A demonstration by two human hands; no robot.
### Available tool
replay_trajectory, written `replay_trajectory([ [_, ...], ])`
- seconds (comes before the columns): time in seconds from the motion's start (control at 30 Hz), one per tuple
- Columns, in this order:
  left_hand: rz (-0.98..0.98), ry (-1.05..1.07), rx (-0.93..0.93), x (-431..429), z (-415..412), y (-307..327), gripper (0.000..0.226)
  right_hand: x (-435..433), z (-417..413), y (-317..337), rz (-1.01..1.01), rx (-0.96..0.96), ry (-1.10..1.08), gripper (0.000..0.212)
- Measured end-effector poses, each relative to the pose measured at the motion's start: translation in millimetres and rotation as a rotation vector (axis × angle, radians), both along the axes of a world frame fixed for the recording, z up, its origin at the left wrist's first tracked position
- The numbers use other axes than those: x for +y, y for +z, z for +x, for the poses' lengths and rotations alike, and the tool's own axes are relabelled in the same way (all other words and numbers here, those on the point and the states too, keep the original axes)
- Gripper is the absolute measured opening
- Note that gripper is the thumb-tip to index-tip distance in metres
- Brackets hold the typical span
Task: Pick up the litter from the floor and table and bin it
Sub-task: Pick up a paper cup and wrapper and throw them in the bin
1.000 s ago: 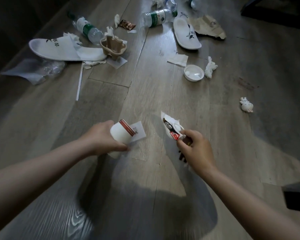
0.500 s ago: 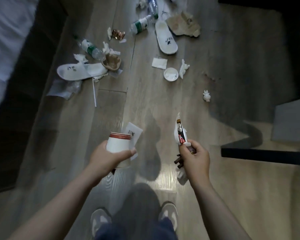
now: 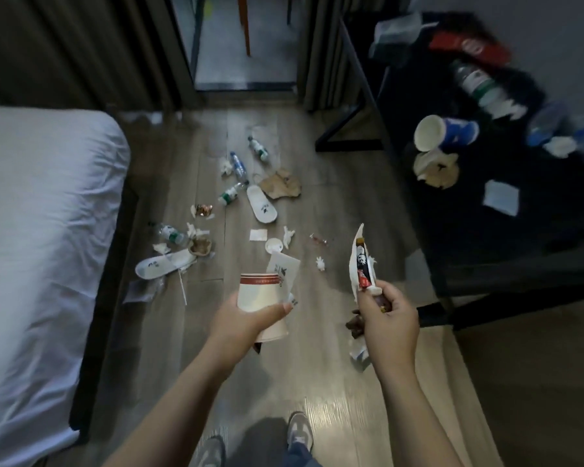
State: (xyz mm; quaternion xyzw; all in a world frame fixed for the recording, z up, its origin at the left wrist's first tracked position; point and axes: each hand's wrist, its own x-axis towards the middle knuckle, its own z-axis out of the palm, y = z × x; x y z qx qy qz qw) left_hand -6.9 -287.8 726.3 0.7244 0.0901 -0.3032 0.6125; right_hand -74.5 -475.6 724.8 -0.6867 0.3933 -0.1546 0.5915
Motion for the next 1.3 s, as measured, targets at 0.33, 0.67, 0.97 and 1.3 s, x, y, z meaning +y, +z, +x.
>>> replay_trajectory([
  [0.33, -0.219, -0.236, -0.255, 0.8, -8.2, 148.6, 0.051, 32.5, -60.8, 161.5, -0.103, -0.33, -0.31, 0.016],
  [0.67, -0.386, -0.719, -0.257, -9.9, -88.7, 207.7, 0.07, 110.5, -217.9, 220.6, -0.338, -0.348, -0.813, 0.024],
  [0.97, -0.545, -1.121, -0.251, -37.7, -269.9, 235.8, 0.05, 173.3, -404.4, 245.9, -0.525, -0.336, -1.236, 0.018],
  [1.3, -0.656, -1.535, -0.191, -2.8, -568.1, 239.9, 0.059, 293.3, -677.1, 261.6, -0.601, -0.236, -1.676, 0.012],
])
